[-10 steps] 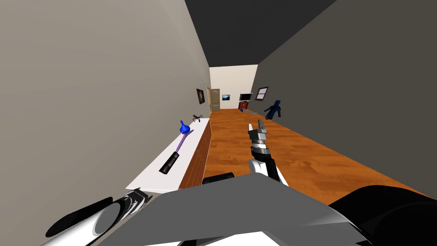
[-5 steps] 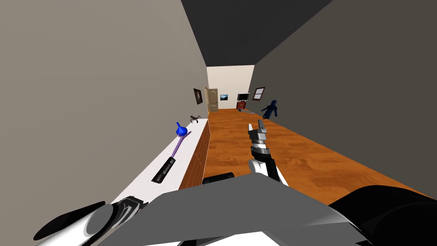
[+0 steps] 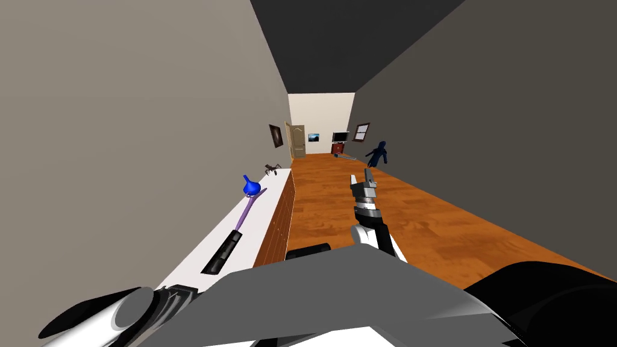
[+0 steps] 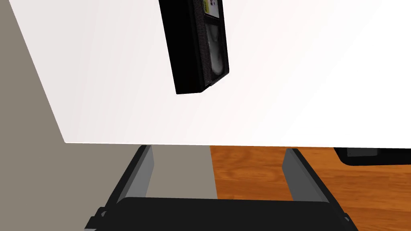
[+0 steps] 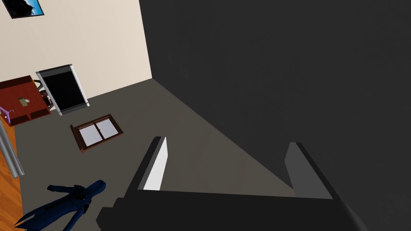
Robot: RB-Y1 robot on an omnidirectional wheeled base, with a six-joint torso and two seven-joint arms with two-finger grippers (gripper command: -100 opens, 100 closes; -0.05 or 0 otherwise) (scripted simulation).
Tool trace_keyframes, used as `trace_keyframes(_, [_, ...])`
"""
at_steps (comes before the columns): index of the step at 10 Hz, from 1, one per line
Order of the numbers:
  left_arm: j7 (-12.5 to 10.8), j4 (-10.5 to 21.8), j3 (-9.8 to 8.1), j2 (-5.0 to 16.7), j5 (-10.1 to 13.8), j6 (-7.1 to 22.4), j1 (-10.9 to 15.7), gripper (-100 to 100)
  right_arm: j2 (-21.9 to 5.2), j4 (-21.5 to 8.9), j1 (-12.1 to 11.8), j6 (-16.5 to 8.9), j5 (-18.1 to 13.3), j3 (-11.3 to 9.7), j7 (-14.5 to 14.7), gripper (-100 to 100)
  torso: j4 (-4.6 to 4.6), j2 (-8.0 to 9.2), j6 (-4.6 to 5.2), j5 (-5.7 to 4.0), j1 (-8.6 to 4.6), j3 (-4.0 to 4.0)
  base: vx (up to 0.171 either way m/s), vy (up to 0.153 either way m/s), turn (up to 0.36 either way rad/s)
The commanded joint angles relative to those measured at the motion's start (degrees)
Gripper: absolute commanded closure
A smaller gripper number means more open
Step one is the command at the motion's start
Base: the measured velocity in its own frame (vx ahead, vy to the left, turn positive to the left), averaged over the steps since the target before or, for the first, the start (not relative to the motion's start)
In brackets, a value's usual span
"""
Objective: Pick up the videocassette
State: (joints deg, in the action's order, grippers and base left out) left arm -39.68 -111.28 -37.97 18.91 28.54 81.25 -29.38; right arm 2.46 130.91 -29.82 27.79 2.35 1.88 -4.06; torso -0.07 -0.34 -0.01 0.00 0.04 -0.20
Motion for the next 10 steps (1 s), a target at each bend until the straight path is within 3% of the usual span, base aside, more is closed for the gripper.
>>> trace_keyframes(1, [-0.8,0.6,-0.78,0.0,0.1,2.5,0.6,-100,0.0,0.0,0.0,0.0,0.0,0.0,0.0,0,0.00,0.00,0.00,0.00,0.00,0.00,0.097,0.018,-0.051])
trace_keyframes(2, [-2.1,1.6,-2.22,0.0,0.2,4.3,1.7,-100,0.0,0.0,0.0,0.0,0.0,0.0,0.0,0,-0.01,0.00,-0.03,0.00,0.00,-0.01,0.097,0.026,-0.086])
trace_keyframes(3, [-2.1,1.6,-2.22,0.0,0.2,5.3,1.7,-100,0.0,0.0,0.0,0.0,0.0,0.0,0.0,0,-0.01,-0.01,-0.01,0.00,0.03,-0.01,0.074,0.024,-0.064])
trace_keyframes(6, [-4.3,3.3,-4.79,0.0,0.3,10.1,3.7,-100,0.0,0.0,0.0,0.0,0.0,0.0,0.0,0,0.00,0.04,-0.03,0.00,0.01,0.01,0.088,0.028,-0.084])
trace_keyframes(7, [-4.3,3.3,-4.79,0.0,0.3,10.3,3.7,-100,0.0,0.0,0.0,0.0,0.0,0.0,0.0,0,0.00,0.04,-0.02,0.01,0.05,0.01,0.072,0.031,-0.045])
trace_keyframes(10, [-6.7,5.1,-7.61,-0.3,0.4,15.6,6.1,-100,0.0,0.0,0.0,0.0,0.0,0.0,0.0,0,0.00,0.03,-0.02,-0.01,-0.03,0.01,0.091,0.022,-0.097])
